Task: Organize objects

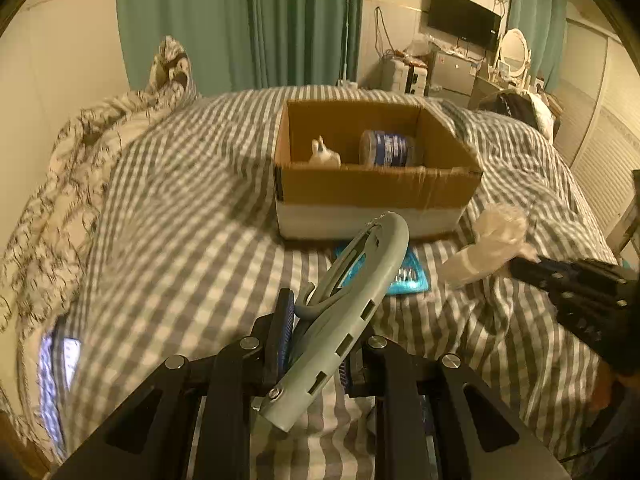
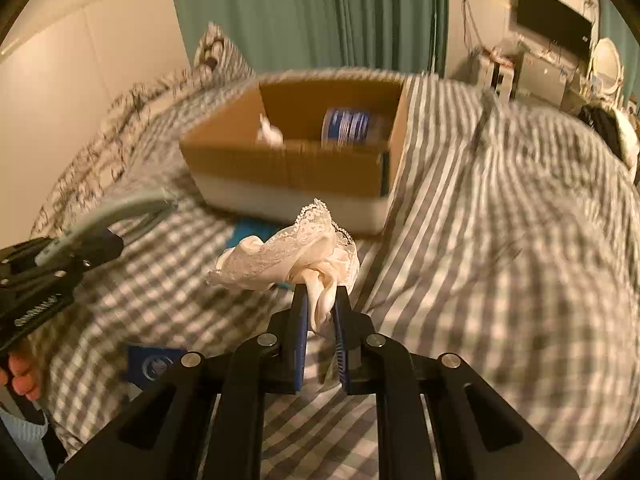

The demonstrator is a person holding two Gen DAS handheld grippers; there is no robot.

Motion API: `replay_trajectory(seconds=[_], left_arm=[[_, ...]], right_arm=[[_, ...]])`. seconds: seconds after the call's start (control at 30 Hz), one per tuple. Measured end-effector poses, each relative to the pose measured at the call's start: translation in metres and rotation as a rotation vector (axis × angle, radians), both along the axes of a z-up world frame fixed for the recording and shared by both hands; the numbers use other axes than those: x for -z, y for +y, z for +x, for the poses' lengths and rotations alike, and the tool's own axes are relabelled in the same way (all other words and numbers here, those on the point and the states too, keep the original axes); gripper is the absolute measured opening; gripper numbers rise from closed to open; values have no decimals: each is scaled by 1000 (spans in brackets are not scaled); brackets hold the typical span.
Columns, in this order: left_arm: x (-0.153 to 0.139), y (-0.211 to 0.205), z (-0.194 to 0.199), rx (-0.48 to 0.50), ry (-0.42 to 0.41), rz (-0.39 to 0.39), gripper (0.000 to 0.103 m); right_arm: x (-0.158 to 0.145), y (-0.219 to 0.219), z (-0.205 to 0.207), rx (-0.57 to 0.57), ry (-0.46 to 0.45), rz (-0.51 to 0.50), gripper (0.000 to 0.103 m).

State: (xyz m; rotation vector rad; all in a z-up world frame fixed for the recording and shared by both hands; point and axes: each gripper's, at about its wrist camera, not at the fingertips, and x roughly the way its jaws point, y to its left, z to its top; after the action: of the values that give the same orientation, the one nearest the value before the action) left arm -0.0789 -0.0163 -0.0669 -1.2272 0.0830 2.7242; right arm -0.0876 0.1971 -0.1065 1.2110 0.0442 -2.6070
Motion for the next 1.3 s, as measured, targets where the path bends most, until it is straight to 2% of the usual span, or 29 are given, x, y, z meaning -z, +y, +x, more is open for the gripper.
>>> replay_trajectory(seconds=[0.2, 0.4, 0.57, 0.87, 1.0, 1.23, 1.3], left_arm=[[-40, 14, -21, 31, 71, -5, 19], [-73, 31, -53, 53, 133, -28, 19], [-81, 40, -85, 51, 139, -27, 19], [-56, 57, -159, 52, 76, -33, 19], [-36, 63, -186, 49, 37, -50, 19], [0, 62, -210, 54, -39, -63, 19], [6, 62, -212, 42, -57, -71, 22]], right_arm=[[-55, -2, -6, -7, 114, 7, 12], [-111, -8, -38, -21, 207, 23, 12], [-136, -9, -71, -40, 233, 0, 12], [-126, -13, -136, -58, 195, 33, 12], [-102, -14, -164, -65, 149, 38, 12], [-54, -5, -191, -64, 47, -48, 12], [-48, -2, -194, -69, 27, -61, 17]])
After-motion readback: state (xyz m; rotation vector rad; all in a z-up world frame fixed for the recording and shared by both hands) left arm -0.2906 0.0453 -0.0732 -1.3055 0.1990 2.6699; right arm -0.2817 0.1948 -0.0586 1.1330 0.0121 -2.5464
